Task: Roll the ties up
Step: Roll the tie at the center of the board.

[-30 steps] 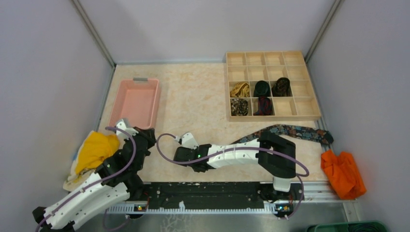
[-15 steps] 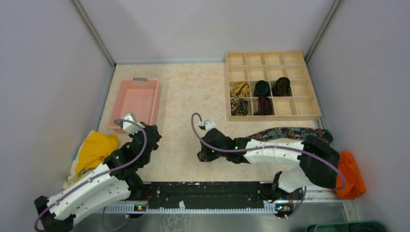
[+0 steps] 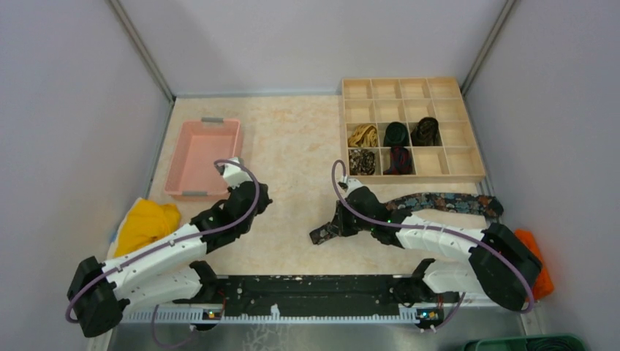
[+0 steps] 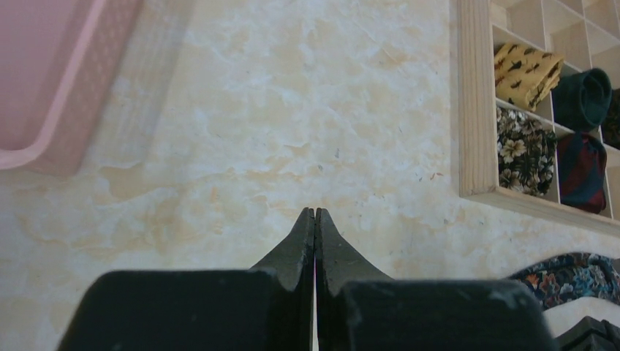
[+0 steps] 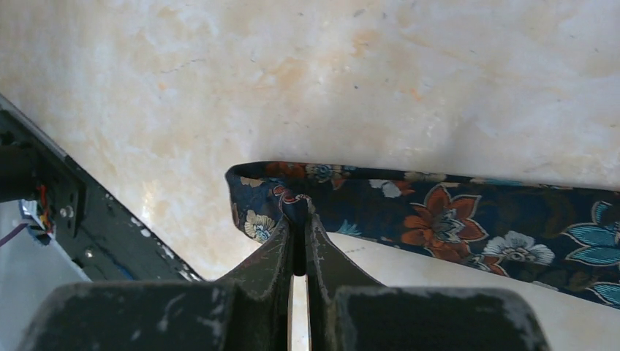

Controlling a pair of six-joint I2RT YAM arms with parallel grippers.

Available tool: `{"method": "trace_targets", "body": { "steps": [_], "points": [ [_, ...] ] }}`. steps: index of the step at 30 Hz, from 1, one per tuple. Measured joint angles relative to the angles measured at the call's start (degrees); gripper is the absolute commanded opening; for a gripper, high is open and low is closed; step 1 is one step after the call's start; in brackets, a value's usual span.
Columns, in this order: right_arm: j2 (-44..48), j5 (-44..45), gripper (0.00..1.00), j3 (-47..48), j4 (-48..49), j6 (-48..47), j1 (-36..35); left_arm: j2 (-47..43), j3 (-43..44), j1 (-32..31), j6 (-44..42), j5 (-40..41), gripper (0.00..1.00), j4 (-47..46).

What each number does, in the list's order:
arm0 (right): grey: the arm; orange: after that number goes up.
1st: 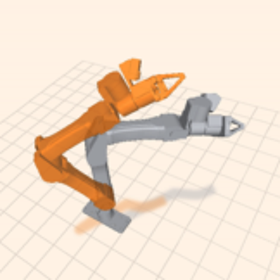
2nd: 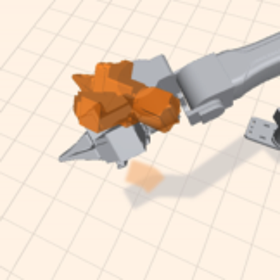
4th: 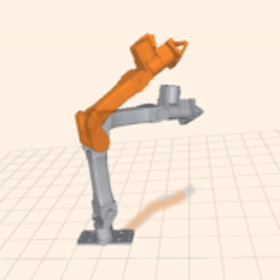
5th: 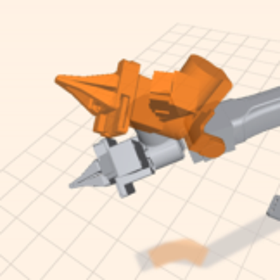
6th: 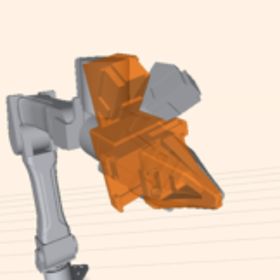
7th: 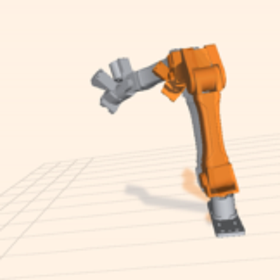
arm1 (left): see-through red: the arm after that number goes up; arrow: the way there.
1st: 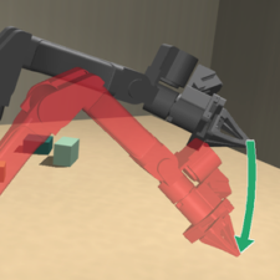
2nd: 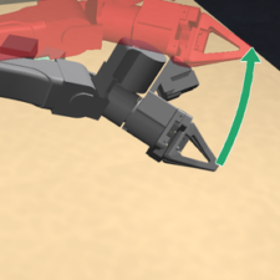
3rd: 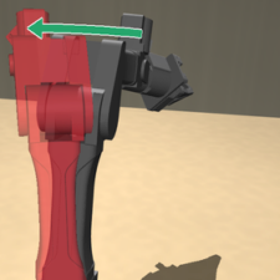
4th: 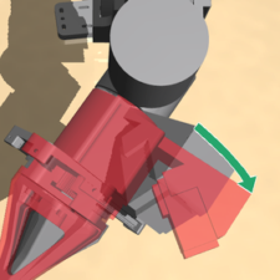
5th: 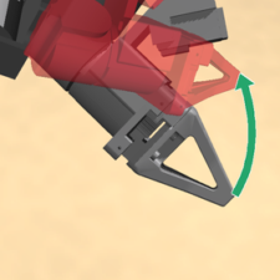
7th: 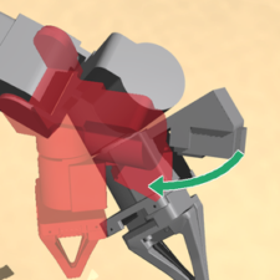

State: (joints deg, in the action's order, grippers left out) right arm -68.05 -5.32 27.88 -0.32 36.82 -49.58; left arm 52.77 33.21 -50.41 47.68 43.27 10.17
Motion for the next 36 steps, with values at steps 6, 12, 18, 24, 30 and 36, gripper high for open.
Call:
{"method": "trace_targets", "body": {
  "steps": [6,12,18,24,30,36],
  "points": [
    [0.07,0.33,0.06,-1.66,-1.31,-1.31,1.7,7.06,0.85,0.0,-1.38,-5.97,0.0,-5.64],
    [-0.87,3.28,0.26,-1.49,-5.09,-3.08,1.75,12.22,0.83,0.02,-4.37,-13.16,0.0,-12.68],
    [-3.21,6.43,0.28,0.81,-9.79,-4.57,1.77,16.68,-1.01,0.04,-7.78,-21.59,0.0,-21.64],
    [-3.85,8.0,0.3,1.92,-11.39,-4.83,1.77,21.38,-4.81,0.68,-9.27,-29.9,0.0,-29.4],
    [4.26,8.28,0.33,2.64,-15.21,-4.46,1.62,26.29,-6.05,2.25,-10.36,-36.37,0.0,-35.36],
    [11.15,8.79,0.18,4.52,-17.38,-2.43,-1.79,34.4,-4.85,3.82,-11.34,-42.25,0.0,-40.94]
  ]
}}
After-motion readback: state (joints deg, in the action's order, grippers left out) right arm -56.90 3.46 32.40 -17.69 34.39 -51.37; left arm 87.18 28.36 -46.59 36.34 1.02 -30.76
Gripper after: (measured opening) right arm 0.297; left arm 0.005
